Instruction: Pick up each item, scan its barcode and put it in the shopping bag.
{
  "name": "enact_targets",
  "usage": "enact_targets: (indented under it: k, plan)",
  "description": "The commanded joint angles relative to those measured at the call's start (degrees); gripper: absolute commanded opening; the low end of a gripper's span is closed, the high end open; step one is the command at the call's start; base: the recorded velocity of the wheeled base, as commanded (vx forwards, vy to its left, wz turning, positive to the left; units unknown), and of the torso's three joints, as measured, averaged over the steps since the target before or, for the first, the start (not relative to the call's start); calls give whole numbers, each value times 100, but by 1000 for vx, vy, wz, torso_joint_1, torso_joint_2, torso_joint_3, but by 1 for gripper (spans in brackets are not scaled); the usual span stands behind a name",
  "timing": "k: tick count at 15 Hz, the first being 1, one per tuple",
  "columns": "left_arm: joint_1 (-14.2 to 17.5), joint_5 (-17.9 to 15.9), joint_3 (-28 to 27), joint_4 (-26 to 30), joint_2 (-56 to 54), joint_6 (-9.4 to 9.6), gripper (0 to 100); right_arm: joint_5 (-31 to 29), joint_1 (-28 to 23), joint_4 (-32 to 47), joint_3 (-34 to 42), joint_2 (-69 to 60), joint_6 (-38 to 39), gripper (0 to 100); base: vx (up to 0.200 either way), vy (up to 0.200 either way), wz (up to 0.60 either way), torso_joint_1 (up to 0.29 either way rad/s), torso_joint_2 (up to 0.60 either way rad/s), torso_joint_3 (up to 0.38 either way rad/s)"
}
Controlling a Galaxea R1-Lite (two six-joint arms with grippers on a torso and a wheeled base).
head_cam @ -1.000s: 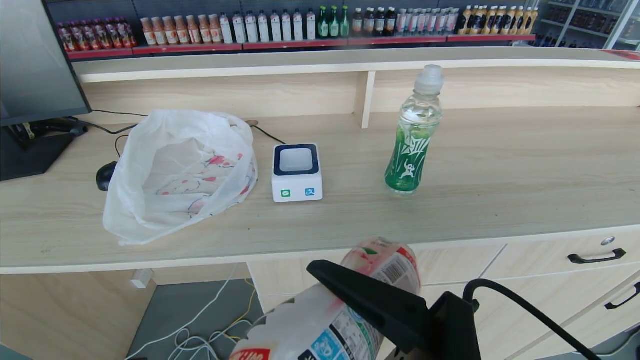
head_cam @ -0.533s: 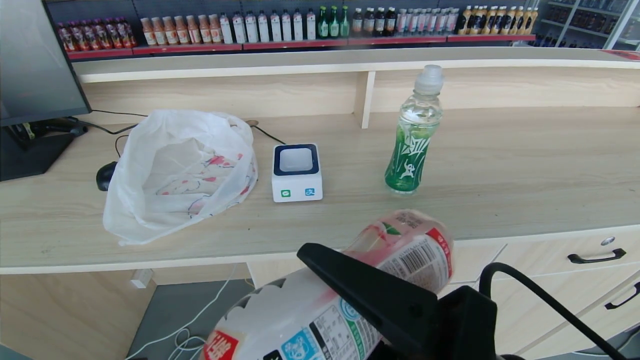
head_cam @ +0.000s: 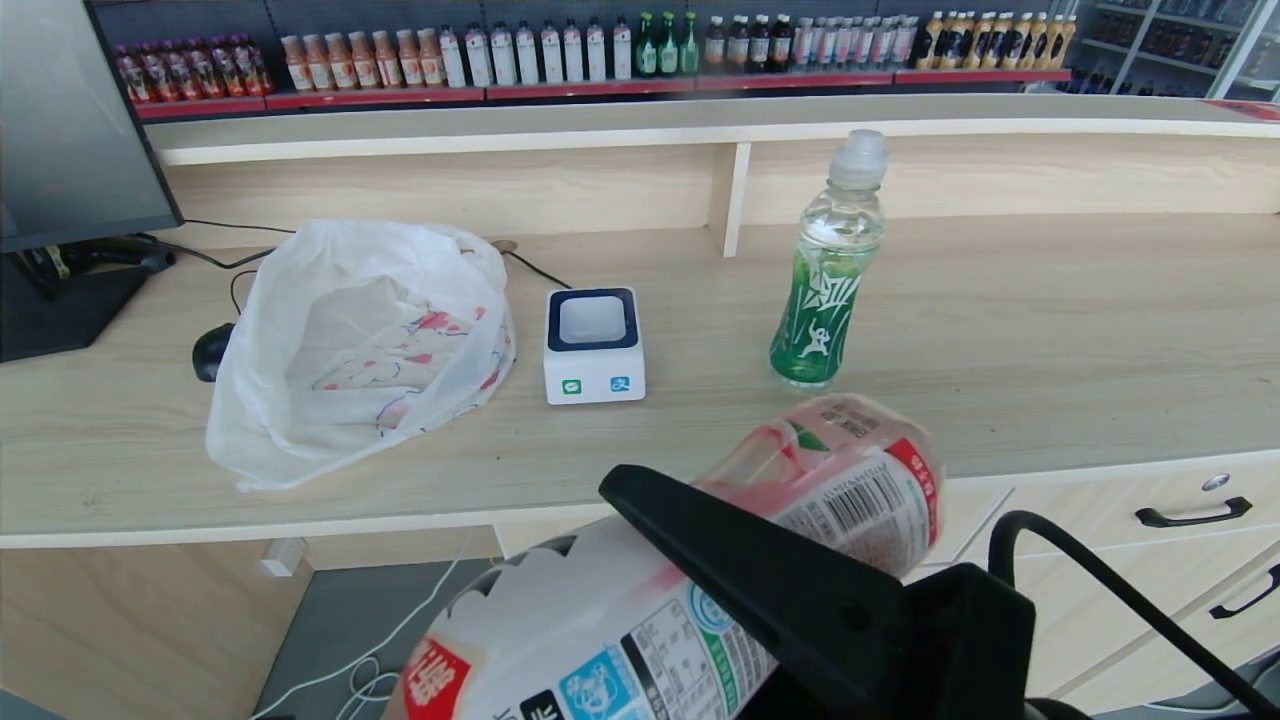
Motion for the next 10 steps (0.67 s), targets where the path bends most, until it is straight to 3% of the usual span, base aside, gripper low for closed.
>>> enact_targets:
  k: [1, 10]
  plan:
    - [2, 1, 0, 1, -2, 0, 100, -8, 42, -3, 32, -88, -161, 0, 0, 0, 0, 0, 0, 0]
    - [2, 1, 0, 1, -2, 0, 100, -26, 69, -3, -74, -124, -223, 0, 0, 0, 0, 0, 0, 0]
